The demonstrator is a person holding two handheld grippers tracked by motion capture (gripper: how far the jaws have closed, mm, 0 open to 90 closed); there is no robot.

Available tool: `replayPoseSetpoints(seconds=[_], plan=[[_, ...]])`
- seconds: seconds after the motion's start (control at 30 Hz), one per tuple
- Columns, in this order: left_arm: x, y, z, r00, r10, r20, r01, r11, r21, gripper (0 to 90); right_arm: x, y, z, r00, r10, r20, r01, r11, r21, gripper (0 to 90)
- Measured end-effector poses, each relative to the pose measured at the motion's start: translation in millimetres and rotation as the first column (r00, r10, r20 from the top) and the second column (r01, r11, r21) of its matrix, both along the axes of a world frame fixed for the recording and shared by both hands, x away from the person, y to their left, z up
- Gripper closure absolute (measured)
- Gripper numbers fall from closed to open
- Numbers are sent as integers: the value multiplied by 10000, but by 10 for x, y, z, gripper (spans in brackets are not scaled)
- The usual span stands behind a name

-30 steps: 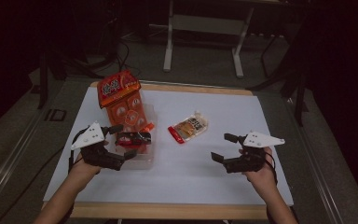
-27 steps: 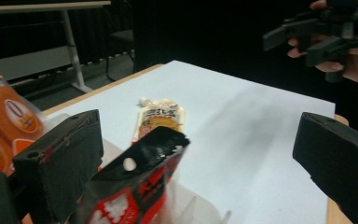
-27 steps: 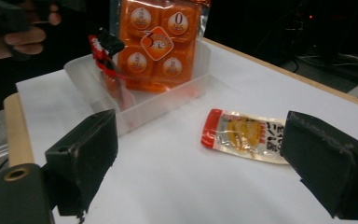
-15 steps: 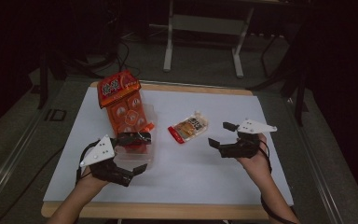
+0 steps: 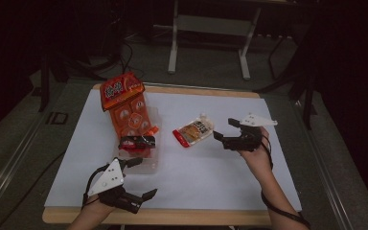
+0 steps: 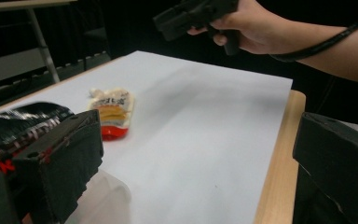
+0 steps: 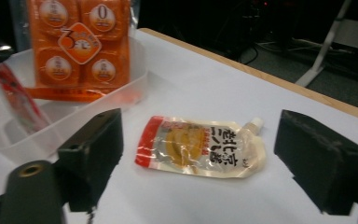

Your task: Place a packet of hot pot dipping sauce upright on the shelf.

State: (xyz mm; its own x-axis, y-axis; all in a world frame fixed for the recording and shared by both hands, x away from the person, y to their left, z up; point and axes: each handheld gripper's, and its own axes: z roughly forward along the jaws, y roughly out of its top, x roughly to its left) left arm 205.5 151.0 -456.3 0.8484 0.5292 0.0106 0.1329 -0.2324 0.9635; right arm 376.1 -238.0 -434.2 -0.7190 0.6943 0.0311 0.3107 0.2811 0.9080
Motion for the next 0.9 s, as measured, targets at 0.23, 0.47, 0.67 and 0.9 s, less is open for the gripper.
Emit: replayPoseSetpoints(seconds=[0.23, 0.47, 0.67, 0.9], plan=[[-111, -49, -113, 10000, -50, -59, 51, 9998, 188, 22, 181, 50, -77, 9994, -273, -217, 272, 9996, -83, 217], [-174, -40, -196, 9997, 23, -251, -19, 9999, 142, 22, 360, 98, -204, 9966, -553, -618, 546, 9984, -120, 263], [-203, -16, -230, 9994, 166, -310, -161, 9997, 172, 22, 507, 164, -340, 9929, -721, -951, 699, 9972, -259, 297], [-250, 9, -258, 9990, 311, -308, -304, 9993, 225, 22, 642, 220, -498, 9874, -1062, -1177, 997, 9932, -594, 336]])
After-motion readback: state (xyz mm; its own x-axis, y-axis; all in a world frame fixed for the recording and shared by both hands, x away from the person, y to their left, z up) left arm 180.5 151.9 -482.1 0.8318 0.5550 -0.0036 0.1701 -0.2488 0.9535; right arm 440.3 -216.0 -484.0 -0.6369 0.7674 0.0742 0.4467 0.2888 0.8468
